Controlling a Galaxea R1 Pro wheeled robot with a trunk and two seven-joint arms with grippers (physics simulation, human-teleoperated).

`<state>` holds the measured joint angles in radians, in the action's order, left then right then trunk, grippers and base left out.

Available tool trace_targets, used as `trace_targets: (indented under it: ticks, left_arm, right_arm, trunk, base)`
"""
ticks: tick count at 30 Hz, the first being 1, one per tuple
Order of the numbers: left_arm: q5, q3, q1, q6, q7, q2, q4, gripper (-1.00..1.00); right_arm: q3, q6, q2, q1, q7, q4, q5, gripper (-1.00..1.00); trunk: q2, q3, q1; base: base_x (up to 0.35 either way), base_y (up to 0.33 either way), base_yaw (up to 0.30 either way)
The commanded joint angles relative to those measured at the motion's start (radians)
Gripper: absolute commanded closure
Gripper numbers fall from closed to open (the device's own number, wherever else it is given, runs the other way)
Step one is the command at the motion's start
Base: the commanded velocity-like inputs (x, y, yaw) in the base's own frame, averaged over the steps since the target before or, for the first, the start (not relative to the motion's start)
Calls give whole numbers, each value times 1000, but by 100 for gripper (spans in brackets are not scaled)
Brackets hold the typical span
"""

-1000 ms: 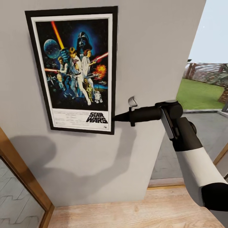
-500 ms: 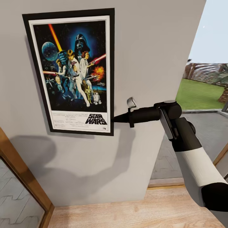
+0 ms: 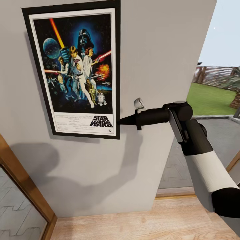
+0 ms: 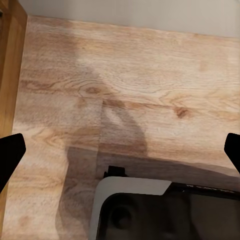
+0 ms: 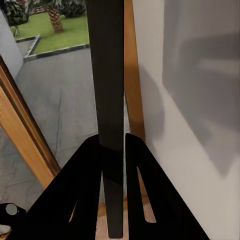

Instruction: Pick up the poster from the kitchen countertop and hang it on one of the wall nails in the kitchen.

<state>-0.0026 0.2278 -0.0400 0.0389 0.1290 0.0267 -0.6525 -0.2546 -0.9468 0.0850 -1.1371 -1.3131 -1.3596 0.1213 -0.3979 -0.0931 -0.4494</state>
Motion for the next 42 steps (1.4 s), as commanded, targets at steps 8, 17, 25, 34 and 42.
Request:
trace_targets:
  ticks: [8,17,25,34,42]
  left_arm:
    - [0,4,0,1,7,-1,-1,-100]
    - [0,4,0,1,7,-1,0,-100]
    - [0,4,0,1,6,-1,0,-100]
    - [0,4,0,1,6,-1,0,-100]
    - [0,4,0,1,6,-1,0,-100]
  right_arm:
    - [-2,-17,1,-2,2,-1,8,100]
    - [-2,-15,1,-3,2,-1,9,100]
    - [-1,-12,2,-3,2,0,9,100]
    - [2,-9,2,-3,2,-1,10,100]
    - [3,-7,2,-1,2,-1,11,100]
  trunk:
    - [-2,-2,-1]
    - [-2,-2,-1]
    - [-2,-2,-1]
    - [-2,-2,-1]
    - [-2,-2,-1]
  base:
    - [0,0,0]
    - [0,0,0]
    - [0,0,0]
    - [0,0,0]
    - [0,0,0]
